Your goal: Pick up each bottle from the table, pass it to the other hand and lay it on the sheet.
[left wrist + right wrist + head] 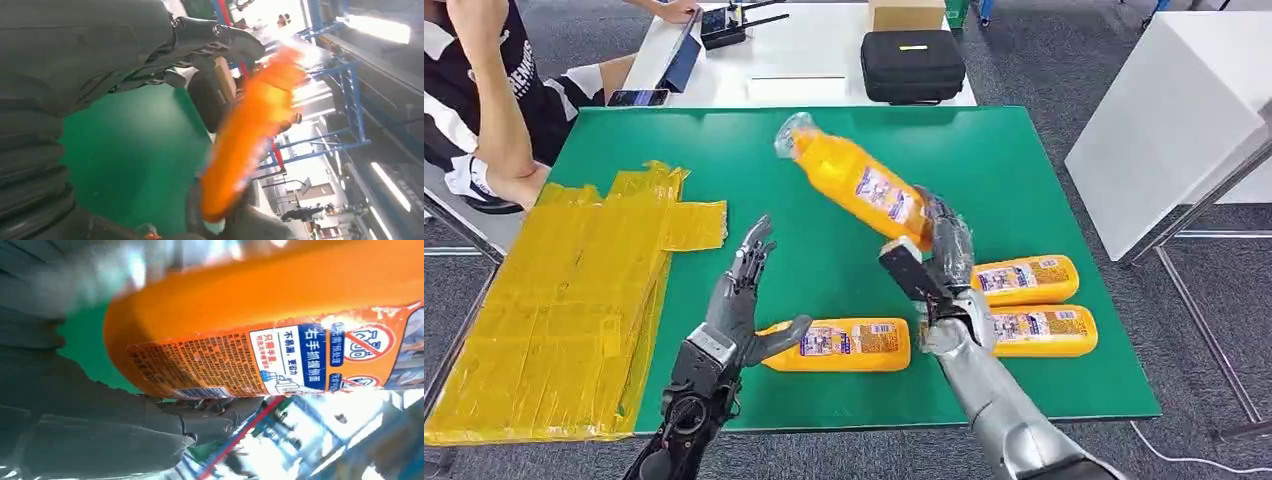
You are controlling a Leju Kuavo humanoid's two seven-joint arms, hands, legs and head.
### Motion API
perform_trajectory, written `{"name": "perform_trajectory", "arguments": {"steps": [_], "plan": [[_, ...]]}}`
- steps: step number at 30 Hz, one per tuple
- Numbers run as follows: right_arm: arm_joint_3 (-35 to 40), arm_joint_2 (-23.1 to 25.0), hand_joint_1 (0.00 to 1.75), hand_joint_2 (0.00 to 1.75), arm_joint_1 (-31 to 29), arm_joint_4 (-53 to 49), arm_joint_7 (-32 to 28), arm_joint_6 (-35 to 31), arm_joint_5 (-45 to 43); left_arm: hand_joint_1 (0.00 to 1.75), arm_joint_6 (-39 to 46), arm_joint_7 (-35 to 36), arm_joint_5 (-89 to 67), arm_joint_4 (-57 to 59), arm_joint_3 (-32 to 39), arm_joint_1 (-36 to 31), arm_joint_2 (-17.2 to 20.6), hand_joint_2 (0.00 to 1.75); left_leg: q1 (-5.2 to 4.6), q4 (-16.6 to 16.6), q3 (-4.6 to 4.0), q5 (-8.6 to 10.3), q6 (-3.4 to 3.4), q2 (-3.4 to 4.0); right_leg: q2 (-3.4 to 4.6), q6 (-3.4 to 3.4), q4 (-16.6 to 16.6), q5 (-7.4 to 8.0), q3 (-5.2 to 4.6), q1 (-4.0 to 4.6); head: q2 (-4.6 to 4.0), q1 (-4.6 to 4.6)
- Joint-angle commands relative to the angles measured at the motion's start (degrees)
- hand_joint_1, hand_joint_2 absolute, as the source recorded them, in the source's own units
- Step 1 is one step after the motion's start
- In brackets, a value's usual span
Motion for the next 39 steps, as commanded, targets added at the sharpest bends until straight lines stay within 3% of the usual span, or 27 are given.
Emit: {"name": "perform_trajectory", "arguments": {"steps": [1, 6, 9, 12, 20, 21, 22, 29, 39], "plan": [[-1.29, 1.24, 1.75, 1.75, 9.4, -22.31, -4.08, 3.8, -15.71, 0.0, 0.7, 1.5, -0.09, -0.95, -3.86, -3.99, 2.73, 1.75, 0.04, 0.08, 0.34, -0.23, -0.19, -0.06, -0.19, -0.17, 0.12, -0.27, 0.34, 0.07, 0.0, 0.0], [-0.57, 1.0, 1.75, 1.75, 9.28, -22.15, -4.82, 6.84, -19.53, 0.0, 0.69, 2.29, -0.14, -0.38, -4.04, -4.4, 2.86, 1.75, 0.03, 0.05, 0.27, -0.18, -0.17, -0.02, -0.14, -0.15, 0.08, -0.18, 0.24, 0.05, 0.0, 0.0], [1.76, 0.62, 1.75, 1.75, 10.23, -23.28, -5.18, 15.06, -26.11, 0.0, 0.9, 2.86, 0.13, 0.13, -4.11, -4.82, 2.91, 1.75, 0.03, 0.06, 0.38, -0.22, -0.19, 0.04, -0.1, -0.16, 0.07, -0.21, 0.34, 0.06, 0.0, 0.0], [6.59, -0.05, 1.75, 1.75, 10.41, -21.12, -3.95, 27.73, -31.58, 0.0, 0.68, 2.66, 0.96, 1.11, -4.58, -5.84, 2.93, 1.75, 0.04, 0.02, 0.34, -0.17, -0.16, -0.01, -0.14, -0.15, 0.03, -0.18, 0.32, 0.06, 0.0, 0.02], [15.89, 0.93, 1.75, 1.75, 7.36, -11.41, -2.84, 39.74, -31.24, 0.0, 0.68, 2.52, 2.34, 1.8, -5.08, -6.08, 2.96, 1.75, 0.03, -0.04, 0.24, -0.1, -0.12, 0.14, 0.04, -0.12, -0.04, -0.06, 0.17, 0.04, 0.0, 0.0], [17.15, 1.04, 1.75, 1.75, 7.07, -10.55, -2.86, 40.79, -30.72, 0.0, 0.71, 2.51, 2.54, 2.14, -5.08, -6.18, 2.96, 1.75, 0.06, 0.01, 0.64, -0.31, -0.24, 0.22, 0.04, -0.21, 0.02, -0.24, 0.54, 0.09, 0.0, 0.0], [19.01, 0.63, 1.75, 1.75, 6.82, -9.82, -2.63, 43.74, -30.38, 0.0, 0.7, 2.49, 2.71, 2.45, -5.01, -6.21, 2.96, 1.75, 0.03, -0.04, 0.26, -0.12, -0.13, 0.19, 0.09, -0.12, -0.04, -0.06, 0.19, 0.04, 0.0, 0.0], [21.94, -0.67, 1.75, 1.75, 7.16, -7.69, -3.5, 45.43, -26.03, 0.0, 0.82, 1.72, 3.72, 2.61, -4.51, -5.01, 3.21, 1.75, 0.05, -0.05, 0.36, -0.14, -0.14, 0.1, -0.01, -0.14, -0.06, -0.12, 0.31, 0.06, 0.0, 0.0], [22.5, -0.96, 1.75, 1.75, 6.85, -7.91, -3.13, 42.85, -22.04, 0.0, 0.18, 1.69, 3.9, 4.06, -4.7, -5.63, 2.78, 1.75, 0.03, -0.03, 0.37, -0.16, -0.16, 0.01, -0.12, -0.15, -0.02, -0.17, 0.34, 0.05, 0.0, 0.0]]}}
